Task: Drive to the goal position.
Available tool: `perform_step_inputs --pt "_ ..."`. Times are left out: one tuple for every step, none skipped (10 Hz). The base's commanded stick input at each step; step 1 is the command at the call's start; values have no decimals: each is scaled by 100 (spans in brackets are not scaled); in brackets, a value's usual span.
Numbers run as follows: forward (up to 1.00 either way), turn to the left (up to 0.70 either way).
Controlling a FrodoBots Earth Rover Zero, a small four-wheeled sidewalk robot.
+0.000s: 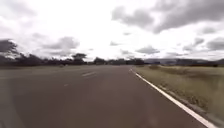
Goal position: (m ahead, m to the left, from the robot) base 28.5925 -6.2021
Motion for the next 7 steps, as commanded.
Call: perform_step_inputs --pt "70 0" --pt "70 -7" --pt "70 -14" --pt "70 -14" --pt "70 -14" --pt "70 -14" --pt "70 -14"
